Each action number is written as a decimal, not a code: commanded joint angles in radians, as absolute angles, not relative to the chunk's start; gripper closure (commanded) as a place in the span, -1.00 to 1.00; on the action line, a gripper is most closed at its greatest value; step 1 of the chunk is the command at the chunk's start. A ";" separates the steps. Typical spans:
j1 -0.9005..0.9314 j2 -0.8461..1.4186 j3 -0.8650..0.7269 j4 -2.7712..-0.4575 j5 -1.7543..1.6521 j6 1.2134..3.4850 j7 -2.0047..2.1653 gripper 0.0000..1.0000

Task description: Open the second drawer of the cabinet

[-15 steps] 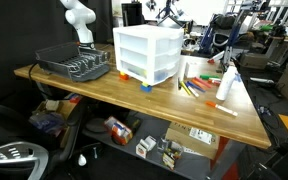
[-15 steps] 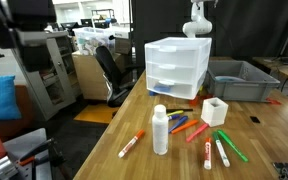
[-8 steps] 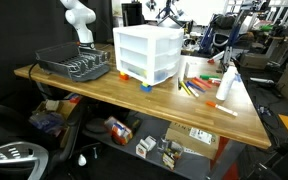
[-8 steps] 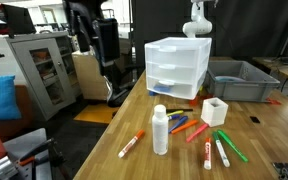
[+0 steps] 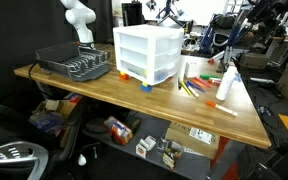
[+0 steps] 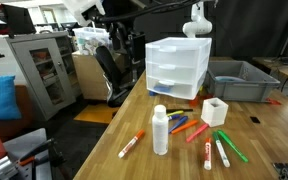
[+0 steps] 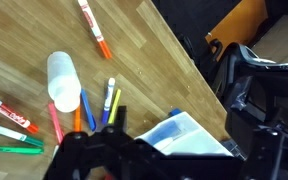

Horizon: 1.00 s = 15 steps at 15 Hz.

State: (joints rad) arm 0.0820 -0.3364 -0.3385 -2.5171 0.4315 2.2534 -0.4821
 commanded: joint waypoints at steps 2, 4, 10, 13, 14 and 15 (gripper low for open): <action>0.046 -0.334 -0.304 -2.515 0.445 2.247 -0.492 -1.00; 0.065 -0.295 -0.326 -2.498 0.538 2.275 -0.533 -1.00; 0.134 -0.083 -0.361 -2.414 1.025 2.412 -0.729 -1.00; 0.146 0.018 -0.351 -2.352 1.288 2.387 -0.797 -1.00; 0.059 0.039 -0.256 -2.336 1.366 2.371 -0.813 -1.00; 0.047 -0.004 -0.241 -2.374 1.259 2.399 -0.775 -1.00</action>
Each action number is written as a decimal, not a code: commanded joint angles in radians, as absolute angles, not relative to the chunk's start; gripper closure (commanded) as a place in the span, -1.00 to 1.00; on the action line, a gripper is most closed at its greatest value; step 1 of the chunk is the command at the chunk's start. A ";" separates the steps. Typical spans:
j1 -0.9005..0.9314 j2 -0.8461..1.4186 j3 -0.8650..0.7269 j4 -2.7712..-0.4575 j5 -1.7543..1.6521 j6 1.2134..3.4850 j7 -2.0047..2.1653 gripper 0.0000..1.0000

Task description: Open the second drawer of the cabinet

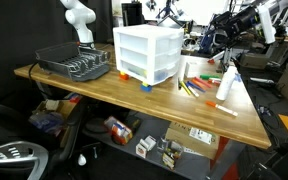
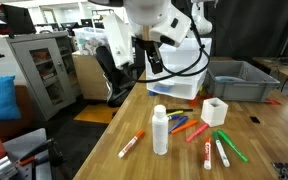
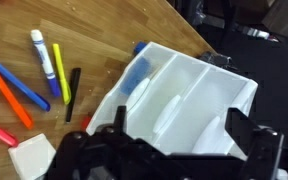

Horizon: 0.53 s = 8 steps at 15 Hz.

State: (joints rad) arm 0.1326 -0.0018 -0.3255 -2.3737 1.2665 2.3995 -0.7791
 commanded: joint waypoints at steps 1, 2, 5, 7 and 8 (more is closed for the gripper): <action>0.037 0.020 -0.222 -2.358 1.310 2.397 -0.788 -1.00; 0.031 0.034 -0.211 -2.347 1.328 2.398 -0.789 -1.00; 0.018 0.037 -0.208 -2.340 1.334 2.393 -0.789 -1.00; 0.017 0.036 -0.208 -2.340 1.335 2.391 -0.789 -1.00; 0.013 0.053 -0.200 -2.329 1.395 2.396 -0.811 -1.00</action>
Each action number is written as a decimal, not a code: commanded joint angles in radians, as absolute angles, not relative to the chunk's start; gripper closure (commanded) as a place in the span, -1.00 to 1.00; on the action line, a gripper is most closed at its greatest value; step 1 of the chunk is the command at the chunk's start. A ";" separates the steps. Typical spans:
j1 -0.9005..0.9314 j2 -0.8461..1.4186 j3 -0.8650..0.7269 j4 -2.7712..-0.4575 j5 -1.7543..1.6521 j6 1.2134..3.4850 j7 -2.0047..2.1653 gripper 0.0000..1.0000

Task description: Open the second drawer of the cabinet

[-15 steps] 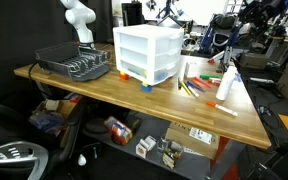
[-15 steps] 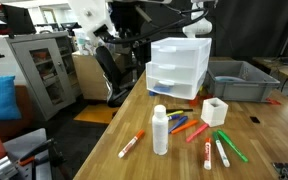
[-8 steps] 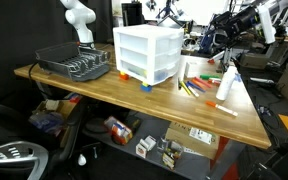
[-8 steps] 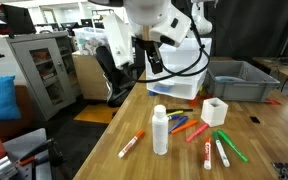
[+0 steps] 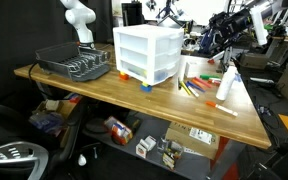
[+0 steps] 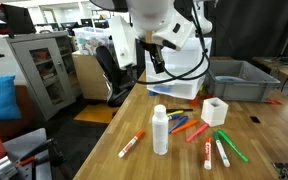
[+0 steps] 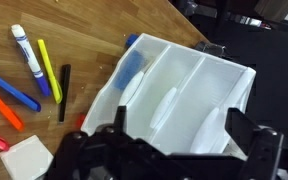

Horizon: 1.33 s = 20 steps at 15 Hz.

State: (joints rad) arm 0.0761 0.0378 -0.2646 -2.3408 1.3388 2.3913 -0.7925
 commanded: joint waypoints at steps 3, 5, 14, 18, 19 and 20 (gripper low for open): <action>-0.010 0.106 -0.161 -2.306 1.594 2.393 -0.879 -1.00; -0.016 0.147 -0.143 -2.293 1.735 2.380 -0.953 -1.00; -0.003 0.242 -0.134 -2.259 1.947 2.334 -1.036 -1.00; -0.010 0.261 -0.135 -2.246 1.992 2.320 -1.066 -1.00; -0.019 0.287 -0.133 -2.236 2.032 2.281 -1.057 -1.00; -0.020 0.307 -0.132 -2.229 2.075 2.267 -1.063 -1.00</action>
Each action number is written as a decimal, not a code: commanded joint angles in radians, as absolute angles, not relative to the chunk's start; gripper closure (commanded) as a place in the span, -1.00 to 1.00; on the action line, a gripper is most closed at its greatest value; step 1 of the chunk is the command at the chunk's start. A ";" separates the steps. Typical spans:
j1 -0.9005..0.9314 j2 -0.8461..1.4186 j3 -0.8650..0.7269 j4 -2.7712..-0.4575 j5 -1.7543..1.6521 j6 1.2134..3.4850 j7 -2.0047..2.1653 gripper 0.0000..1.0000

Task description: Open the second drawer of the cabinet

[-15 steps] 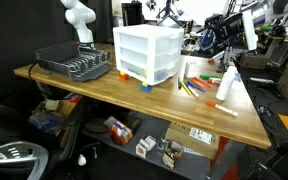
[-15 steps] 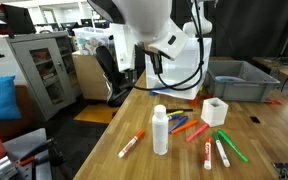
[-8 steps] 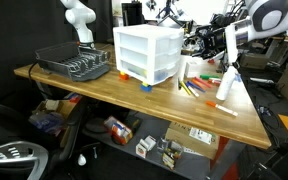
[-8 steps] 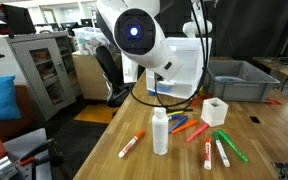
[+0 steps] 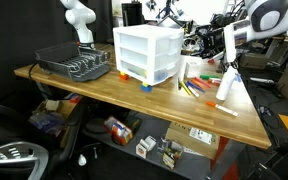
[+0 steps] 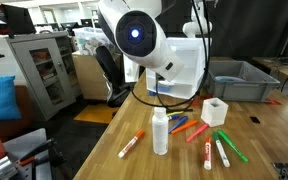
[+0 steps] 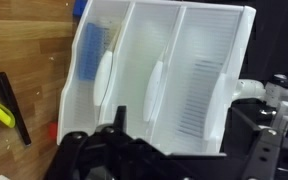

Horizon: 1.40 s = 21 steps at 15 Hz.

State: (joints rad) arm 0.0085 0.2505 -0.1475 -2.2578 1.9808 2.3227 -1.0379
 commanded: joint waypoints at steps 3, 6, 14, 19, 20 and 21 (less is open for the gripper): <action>-0.018 0.388 -0.130 -2.211 2.199 2.177 -1.051 -1.00; -0.015 0.459 -0.136 -2.190 2.285 2.079 -1.082 -1.00; 0.001 0.548 -0.139 -2.130 2.307 1.973 -1.076 -1.00; 0.006 0.547 -0.147 -2.145 2.310 1.985 -1.092 -1.00; 0.004 0.546 -0.149 -2.147 2.312 1.983 -1.094 -1.00; 0.003 0.546 -0.150 -2.147 2.314 1.982 -1.098 -1.00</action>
